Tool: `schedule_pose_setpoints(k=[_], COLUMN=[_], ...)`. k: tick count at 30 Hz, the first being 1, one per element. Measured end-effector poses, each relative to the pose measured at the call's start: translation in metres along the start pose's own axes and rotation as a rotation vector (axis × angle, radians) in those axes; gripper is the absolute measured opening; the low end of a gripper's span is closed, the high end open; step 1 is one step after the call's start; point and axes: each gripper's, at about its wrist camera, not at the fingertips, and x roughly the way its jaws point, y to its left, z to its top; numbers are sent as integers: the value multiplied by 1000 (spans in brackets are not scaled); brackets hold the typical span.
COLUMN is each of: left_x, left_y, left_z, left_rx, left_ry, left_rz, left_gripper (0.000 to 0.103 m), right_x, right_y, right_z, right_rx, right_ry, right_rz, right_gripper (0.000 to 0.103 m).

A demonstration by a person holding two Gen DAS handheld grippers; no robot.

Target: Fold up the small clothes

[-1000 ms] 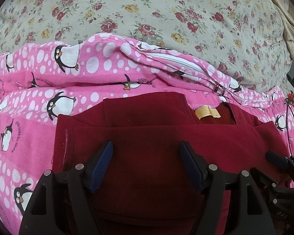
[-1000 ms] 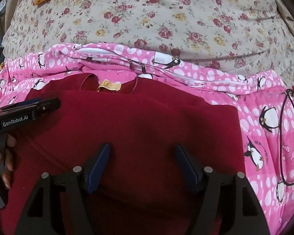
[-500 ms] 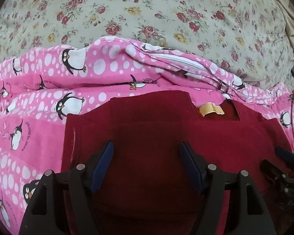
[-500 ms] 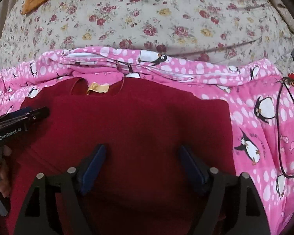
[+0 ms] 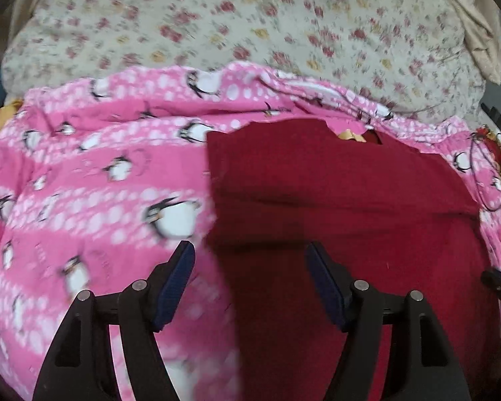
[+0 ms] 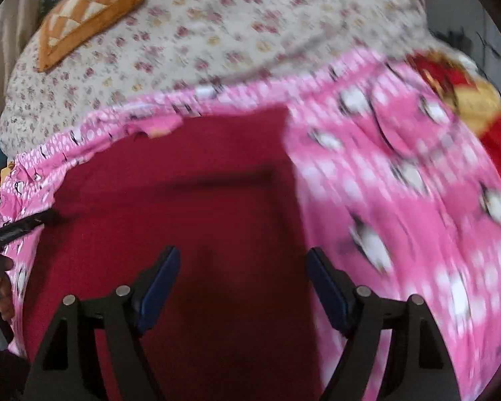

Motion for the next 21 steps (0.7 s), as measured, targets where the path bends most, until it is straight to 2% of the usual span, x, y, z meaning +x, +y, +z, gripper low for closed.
schedule_pose_setpoints(k=[2, 6, 9, 12, 14, 18, 21], left_x=[-16, -38, -48, -56, -62, -61, -69], left_y=[10, 29, 27, 7, -3, -6, -10], left_z=[-15, -60, -81, -93, -103, -131, -149], left_rx=[7, -3, -23, 7, 10, -83, -103], left_ry=[-36, -70, -74, -78, -78, -12, -15], left_rz=[2, 7, -36, -90, -112, -140, -116], left_gripper=[55, 55, 55, 55, 55, 55, 55], right_x=[-9, -50, -73, -85, -90, -95, -94], right_y=[-13, -27, -41, -52, -55, -59, -60], right_z=[-6, -16, -31, -49, -68, -111, -139], right_rx=[31, -14, -50, -85, -117, -152, -148], right_ry=[-5, -144, -217, -242, -230, -169, -107], right_rz=[48, 36, 48, 37, 48, 115, 158], right_gripper=[80, 79, 79, 79, 79, 79, 79])
